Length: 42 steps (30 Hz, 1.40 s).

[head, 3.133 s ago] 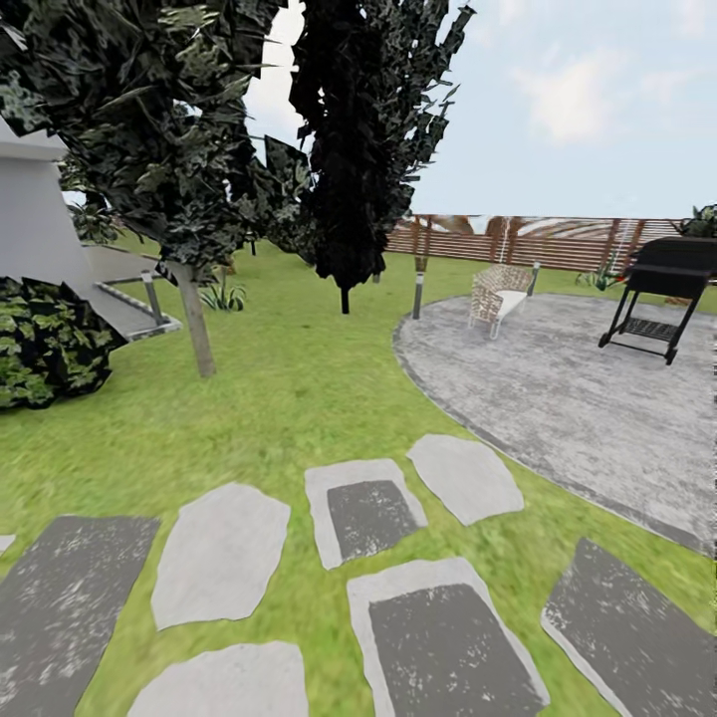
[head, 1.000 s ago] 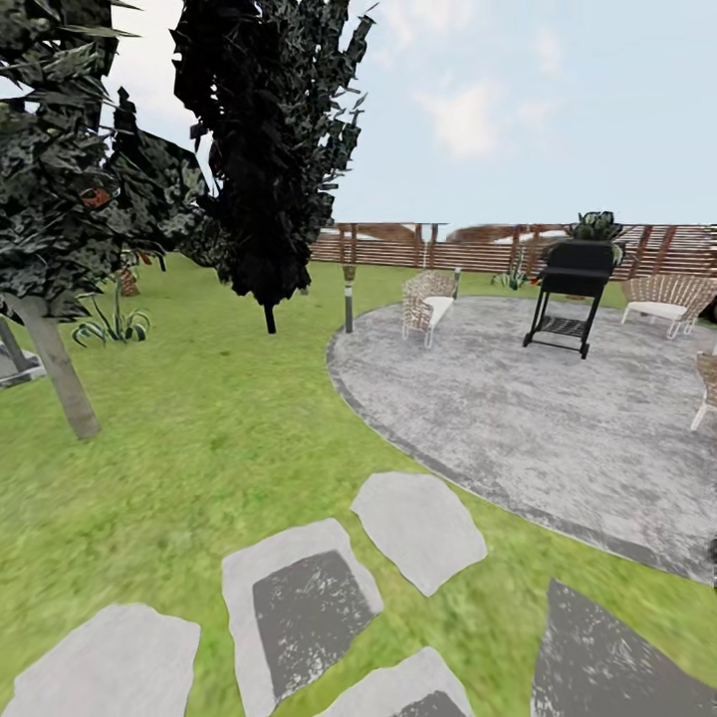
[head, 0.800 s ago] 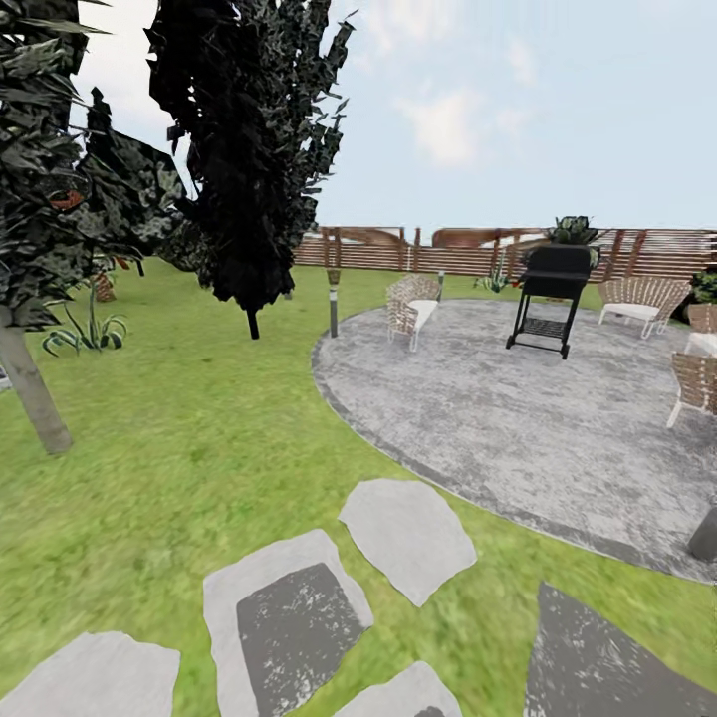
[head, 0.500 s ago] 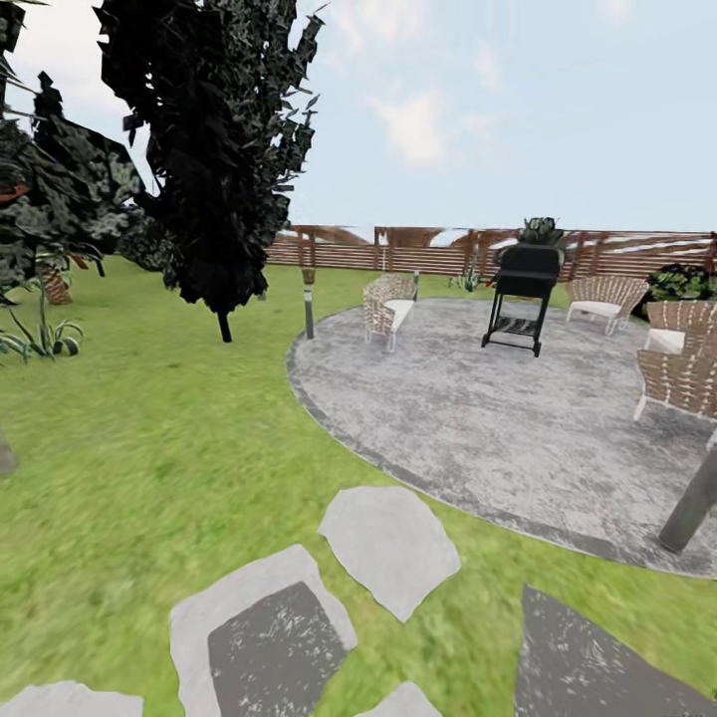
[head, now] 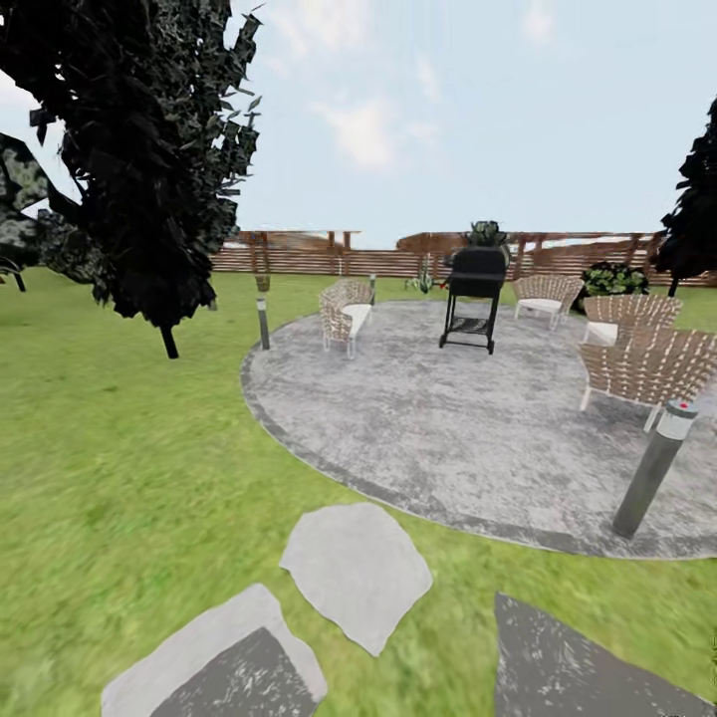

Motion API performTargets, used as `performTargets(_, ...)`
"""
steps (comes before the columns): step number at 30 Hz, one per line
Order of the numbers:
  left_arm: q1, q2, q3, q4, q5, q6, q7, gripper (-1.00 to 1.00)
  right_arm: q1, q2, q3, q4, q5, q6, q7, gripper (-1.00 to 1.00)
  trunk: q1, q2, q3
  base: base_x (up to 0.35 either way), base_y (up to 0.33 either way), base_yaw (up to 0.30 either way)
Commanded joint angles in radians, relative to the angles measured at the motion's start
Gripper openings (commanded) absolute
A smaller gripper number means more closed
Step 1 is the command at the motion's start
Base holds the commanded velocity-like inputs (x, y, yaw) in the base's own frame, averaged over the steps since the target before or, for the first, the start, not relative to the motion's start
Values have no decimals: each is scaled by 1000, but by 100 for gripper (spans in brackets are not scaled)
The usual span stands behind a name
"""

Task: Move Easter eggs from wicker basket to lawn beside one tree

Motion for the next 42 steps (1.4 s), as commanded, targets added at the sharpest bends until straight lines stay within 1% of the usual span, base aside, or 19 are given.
performTargets(1, 1, 0, 0, -2, 2, 0, 0, 100, -1, 1, 1, 1, 0, -3, -2, 100, 1, -2, -1, 328, 0, -271)
performTargets(23, 0, -1, 0, -2, 1, 0, 0, 100, -1, 1, 1, 1, -1, 4, -2, 100, 1, -2, 12, 329, 0, -249)
performTargets(33, 0, -1, 0, -2, 0, 0, 0, 100, -1, 3, 1, 1, -3, 5, -2, 100, 1, -2, 13, 329, -5, -33)
performTargets(42, 0, 0, 0, -2, 0, 0, 0, 100, -1, 3, 1, 1, -4, 5, -2, 100, 1, -2, 13, 328, -69, 0)
